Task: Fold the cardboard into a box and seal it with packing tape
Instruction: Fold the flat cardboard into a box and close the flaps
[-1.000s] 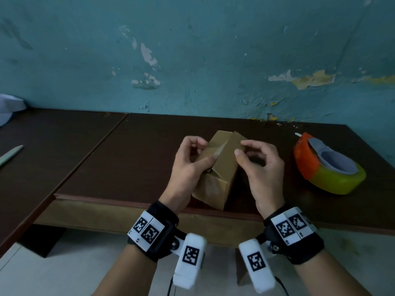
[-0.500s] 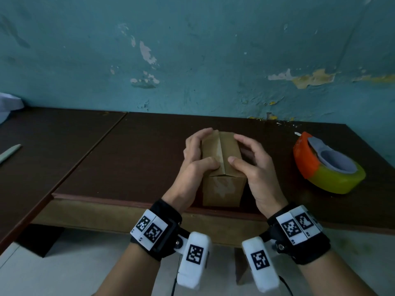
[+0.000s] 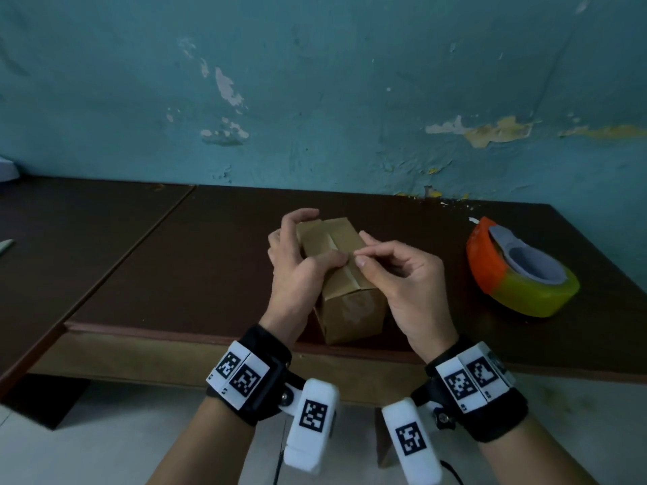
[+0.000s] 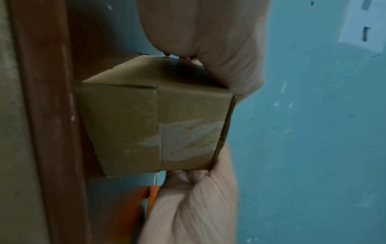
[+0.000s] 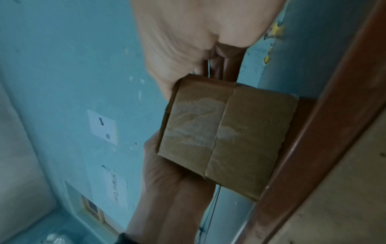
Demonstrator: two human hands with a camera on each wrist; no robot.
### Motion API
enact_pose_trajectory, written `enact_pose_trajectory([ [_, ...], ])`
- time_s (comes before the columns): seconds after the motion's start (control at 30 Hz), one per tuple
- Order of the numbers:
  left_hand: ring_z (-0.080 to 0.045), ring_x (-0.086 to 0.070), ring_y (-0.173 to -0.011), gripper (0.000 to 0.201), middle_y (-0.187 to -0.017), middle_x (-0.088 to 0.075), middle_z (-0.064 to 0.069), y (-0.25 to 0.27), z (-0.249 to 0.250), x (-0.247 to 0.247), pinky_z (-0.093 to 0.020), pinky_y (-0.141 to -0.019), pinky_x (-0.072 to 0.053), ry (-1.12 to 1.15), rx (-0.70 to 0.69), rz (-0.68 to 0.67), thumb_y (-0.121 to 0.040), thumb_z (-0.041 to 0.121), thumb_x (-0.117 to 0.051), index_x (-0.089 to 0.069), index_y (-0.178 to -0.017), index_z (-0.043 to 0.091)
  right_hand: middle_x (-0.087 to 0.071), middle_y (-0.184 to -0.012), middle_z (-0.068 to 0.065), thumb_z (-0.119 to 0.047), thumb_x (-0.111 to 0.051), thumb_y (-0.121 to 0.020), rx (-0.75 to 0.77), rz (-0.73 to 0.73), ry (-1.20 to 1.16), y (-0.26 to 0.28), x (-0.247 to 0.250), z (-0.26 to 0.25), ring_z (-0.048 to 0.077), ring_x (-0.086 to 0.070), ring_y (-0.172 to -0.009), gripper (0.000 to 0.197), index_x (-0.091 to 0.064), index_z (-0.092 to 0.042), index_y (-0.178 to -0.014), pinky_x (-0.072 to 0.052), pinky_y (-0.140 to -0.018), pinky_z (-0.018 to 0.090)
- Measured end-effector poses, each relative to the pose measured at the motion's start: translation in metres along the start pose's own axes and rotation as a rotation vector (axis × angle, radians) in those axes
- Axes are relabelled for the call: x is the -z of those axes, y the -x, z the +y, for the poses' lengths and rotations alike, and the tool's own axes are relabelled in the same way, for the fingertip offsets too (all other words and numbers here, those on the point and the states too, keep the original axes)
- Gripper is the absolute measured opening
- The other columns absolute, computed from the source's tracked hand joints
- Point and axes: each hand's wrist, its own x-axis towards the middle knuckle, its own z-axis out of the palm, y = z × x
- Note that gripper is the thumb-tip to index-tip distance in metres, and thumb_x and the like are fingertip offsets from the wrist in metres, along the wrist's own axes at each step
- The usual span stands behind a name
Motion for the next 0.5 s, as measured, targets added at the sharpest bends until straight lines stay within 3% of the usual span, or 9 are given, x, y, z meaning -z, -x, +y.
enact_pose_trajectory([
  [0.13,-0.017,-0.036,-0.129,0.029,-0.122,-0.038,0.015,-0.002,0.000,-0.002,-0.054,-0.115,-0.037,-0.154,-0.025,0.058,-0.067,0.045,-0.072,-0.072,-0.095,0.051,-0.069,-0.136,0.008,-0.018,-0.076,-0.092,0.046,-0.049,0.099,0.004,0.001,-0.001,0.004,-0.062,-0.130,0.009,-0.080,-0.011,-0.095,-0.053,-0.109,0.041],
  [0.23,-0.017,-0.036,-0.127,0.025,-0.120,-0.037,0.012,-0.001,0.000,-0.006,-0.053,-0.116,-0.034,-0.245,-0.030,0.121,-0.070,0.052,-0.069,-0.071,-0.094,0.047,-0.060,-0.148,0.005,-0.048,-0.080,-0.077,0.114,-0.133,0.250,0.009,0.000,-0.005,0.002,-0.051,-0.141,0.044,-0.073,-0.014,-0.103,-0.045,-0.114,0.030],
  [0.3,-0.015,-0.036,-0.124,0.016,-0.121,-0.038,0.006,-0.001,0.001,-0.008,-0.051,-0.116,-0.032,-0.310,-0.058,0.187,-0.079,0.052,-0.070,-0.071,-0.093,0.045,-0.054,-0.154,-0.002,-0.062,-0.082,-0.066,0.145,-0.184,0.428,0.009,0.000,-0.006,0.004,-0.048,-0.142,0.063,-0.067,-0.018,-0.108,-0.042,-0.112,0.027],
  [0.37,-0.015,-0.036,-0.122,0.007,-0.121,-0.039,0.003,-0.001,0.000,-0.008,-0.046,-0.114,-0.030,-0.359,-0.102,0.231,-0.093,0.048,-0.068,-0.072,-0.098,0.044,-0.054,-0.151,-0.007,-0.062,-0.080,-0.066,0.145,-0.180,0.496,0.006,0.003,-0.005,0.004,-0.048,-0.139,0.060,-0.066,-0.022,-0.108,-0.043,-0.111,0.030],
  [0.43,-0.015,-0.037,-0.119,0.018,-0.118,-0.039,0.002,0.000,-0.005,-0.004,-0.041,-0.108,-0.029,-0.401,-0.142,0.228,-0.101,0.047,-0.061,-0.076,-0.109,0.043,-0.057,-0.139,-0.007,-0.053,-0.077,-0.072,0.154,-0.116,0.473,0.003,0.010,-0.002,0.006,-0.051,-0.133,0.048,-0.069,-0.021,-0.107,-0.046,-0.109,0.037],
  [0.5,-0.016,-0.037,-0.115,0.023,-0.113,-0.039,0.003,-0.001,-0.011,-0.001,-0.040,-0.106,-0.030,-0.418,-0.172,0.218,-0.102,0.049,-0.059,-0.077,-0.116,0.046,-0.057,-0.130,-0.006,-0.047,-0.075,-0.074,0.153,-0.071,0.416,0.000,0.017,0.002,0.006,-0.053,-0.128,0.044,-0.073,-0.020,-0.109,-0.048,-0.106,0.036],
])
